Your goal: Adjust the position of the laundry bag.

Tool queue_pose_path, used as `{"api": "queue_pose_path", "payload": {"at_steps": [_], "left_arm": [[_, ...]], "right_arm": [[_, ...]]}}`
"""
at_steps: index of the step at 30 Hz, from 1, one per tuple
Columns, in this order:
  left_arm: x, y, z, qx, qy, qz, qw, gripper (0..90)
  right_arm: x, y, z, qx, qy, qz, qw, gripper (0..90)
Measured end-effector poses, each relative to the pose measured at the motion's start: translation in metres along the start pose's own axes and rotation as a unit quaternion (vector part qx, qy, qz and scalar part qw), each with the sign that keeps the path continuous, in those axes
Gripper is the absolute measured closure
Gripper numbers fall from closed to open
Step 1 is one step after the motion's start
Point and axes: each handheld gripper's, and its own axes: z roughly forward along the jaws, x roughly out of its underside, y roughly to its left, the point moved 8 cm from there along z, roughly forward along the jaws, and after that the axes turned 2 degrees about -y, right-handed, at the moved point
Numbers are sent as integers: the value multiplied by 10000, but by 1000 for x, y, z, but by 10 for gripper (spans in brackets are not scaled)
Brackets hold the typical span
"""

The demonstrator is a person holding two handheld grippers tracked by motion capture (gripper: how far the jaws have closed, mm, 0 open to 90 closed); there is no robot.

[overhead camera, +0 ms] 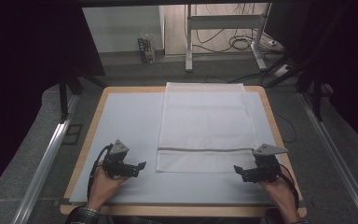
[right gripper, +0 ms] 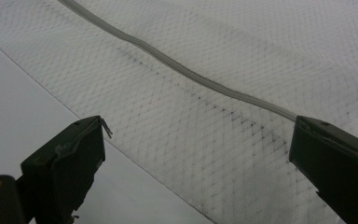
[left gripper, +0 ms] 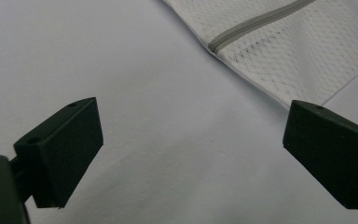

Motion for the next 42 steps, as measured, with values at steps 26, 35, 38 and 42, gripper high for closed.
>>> {"api": "queue_pose_path", "payload": {"at_steps": [26,35,38,42], "left_arm": [[-39,-3,35,223,-11,132,9997,168],[-55,-4,55,211,-1,194,9996,308],[-58,-3,58,217,-42,184,9996,364],[-64,-1,65,305,-70,153,9994,512]], "right_arm": [[-19,-24,4,433,235,80,9988,305],[-27,-46,6,715,76,141,9973,396],[-28,-54,7,819,77,122,9965,455],[-27,-64,12,882,168,129,9959,536]]}}
